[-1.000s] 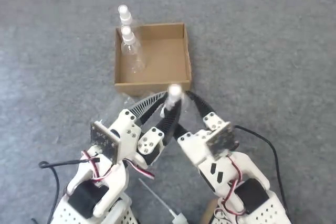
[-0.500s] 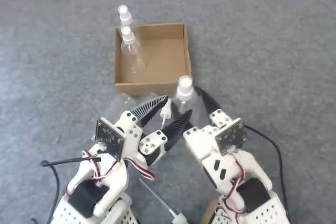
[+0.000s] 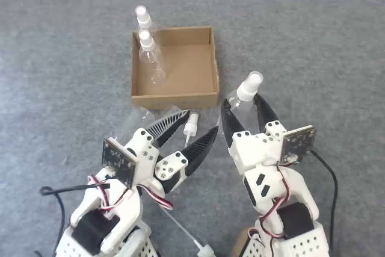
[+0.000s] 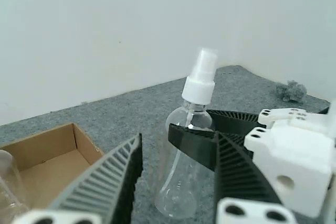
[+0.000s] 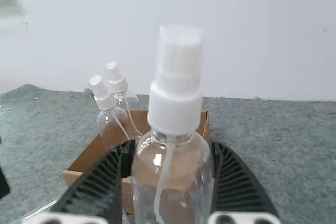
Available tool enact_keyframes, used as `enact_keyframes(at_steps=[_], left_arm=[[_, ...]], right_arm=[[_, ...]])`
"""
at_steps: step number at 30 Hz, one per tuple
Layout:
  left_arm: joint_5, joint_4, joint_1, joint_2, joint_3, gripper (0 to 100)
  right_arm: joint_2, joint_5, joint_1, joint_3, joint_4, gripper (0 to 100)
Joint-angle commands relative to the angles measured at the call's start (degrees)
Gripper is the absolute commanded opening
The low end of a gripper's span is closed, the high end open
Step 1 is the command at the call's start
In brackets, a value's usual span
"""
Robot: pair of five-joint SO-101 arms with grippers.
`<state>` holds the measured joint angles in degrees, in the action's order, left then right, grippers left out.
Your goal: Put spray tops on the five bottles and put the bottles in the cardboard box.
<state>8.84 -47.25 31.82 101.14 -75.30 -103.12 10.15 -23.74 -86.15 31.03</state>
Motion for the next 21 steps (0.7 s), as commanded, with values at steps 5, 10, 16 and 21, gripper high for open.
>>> enact_keyframes(at_steps=[5, 10, 16, 21], left_arm=[[-4.5, -0.4, -0.6, 0.1, -0.2, 20], [-4.6, -0.4, -3.7, 0.1, -1.1, 20], [-4.9, -3.8, -3.8, 0.1, -1.1, 20], [-5.0, -3.6, -3.8, 0.1, -2.7, 20]], right_arm=[[-0.8, 5.0, 0.3, -0.7, -2.4, 7.6], [-0.8, 5.1, 0.2, -3.2, -5.6, 7.6], [-0.8, 5.4, 0.1, -3.2, -5.1, 7.6], [-0.8, 5.4, 0.1, -3.2, -5.4, 7.6]])
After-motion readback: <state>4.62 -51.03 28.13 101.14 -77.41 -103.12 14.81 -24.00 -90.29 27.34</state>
